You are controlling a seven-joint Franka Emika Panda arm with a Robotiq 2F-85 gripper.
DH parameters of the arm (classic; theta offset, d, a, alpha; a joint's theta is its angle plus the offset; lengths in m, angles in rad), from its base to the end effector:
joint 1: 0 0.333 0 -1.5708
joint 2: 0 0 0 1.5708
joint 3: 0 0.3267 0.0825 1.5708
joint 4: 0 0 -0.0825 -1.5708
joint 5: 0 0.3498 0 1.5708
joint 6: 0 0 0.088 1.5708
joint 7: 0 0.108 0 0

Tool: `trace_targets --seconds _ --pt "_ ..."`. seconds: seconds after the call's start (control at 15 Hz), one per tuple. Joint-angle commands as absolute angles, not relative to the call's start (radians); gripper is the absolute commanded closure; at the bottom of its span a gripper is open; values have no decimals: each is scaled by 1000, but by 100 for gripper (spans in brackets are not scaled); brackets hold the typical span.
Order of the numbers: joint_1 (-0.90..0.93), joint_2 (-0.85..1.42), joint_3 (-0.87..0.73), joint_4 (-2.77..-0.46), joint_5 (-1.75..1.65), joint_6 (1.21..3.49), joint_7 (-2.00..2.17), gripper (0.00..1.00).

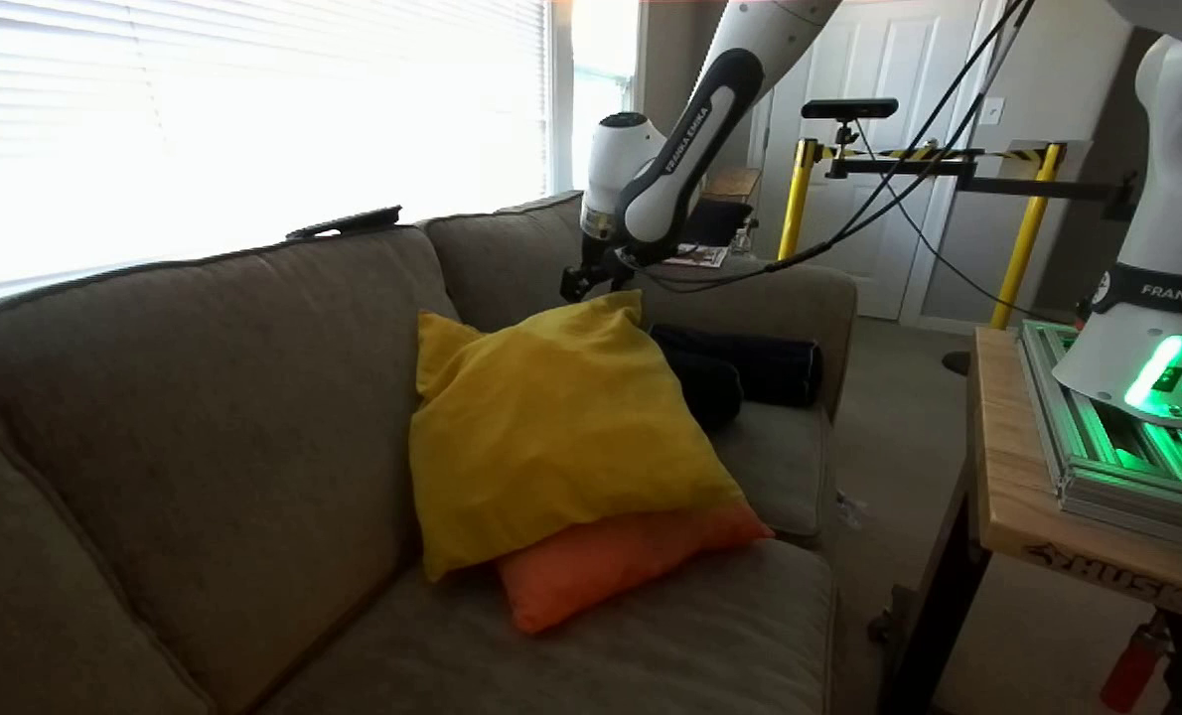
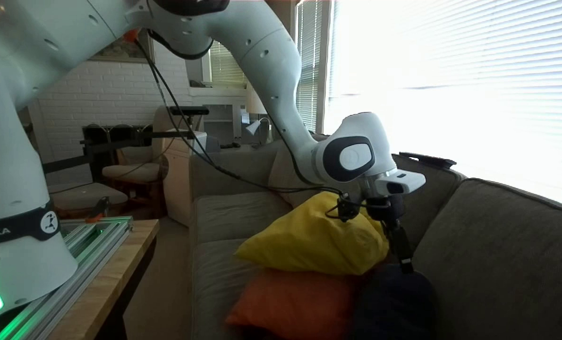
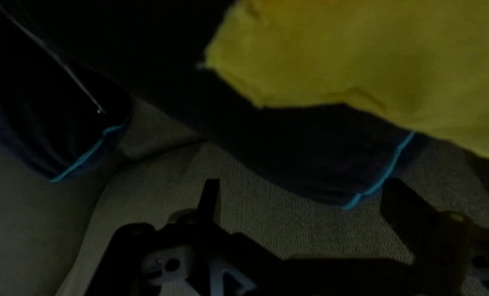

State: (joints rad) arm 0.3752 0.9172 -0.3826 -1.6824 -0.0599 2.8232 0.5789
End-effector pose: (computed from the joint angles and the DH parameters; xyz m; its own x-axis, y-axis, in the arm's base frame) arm 0.6784 0.0398 0.1553 0.8824 -0.2909 0.3698 -0.3654 -0.9188 0.1491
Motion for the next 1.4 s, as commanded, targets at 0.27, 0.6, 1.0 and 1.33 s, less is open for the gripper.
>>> trace_targets --seconds 0.27,0.6,1.0,1.33 --pt "316 1033 -307 -1531 -29 2778 629 0" --pt "292 1088 -275 -1465 -26 2769 645 26" --pt "292 1119 -278 -1414 -28 2757 654 69" --pt "305 1048 -266 -1446 -32 2728 646 100"
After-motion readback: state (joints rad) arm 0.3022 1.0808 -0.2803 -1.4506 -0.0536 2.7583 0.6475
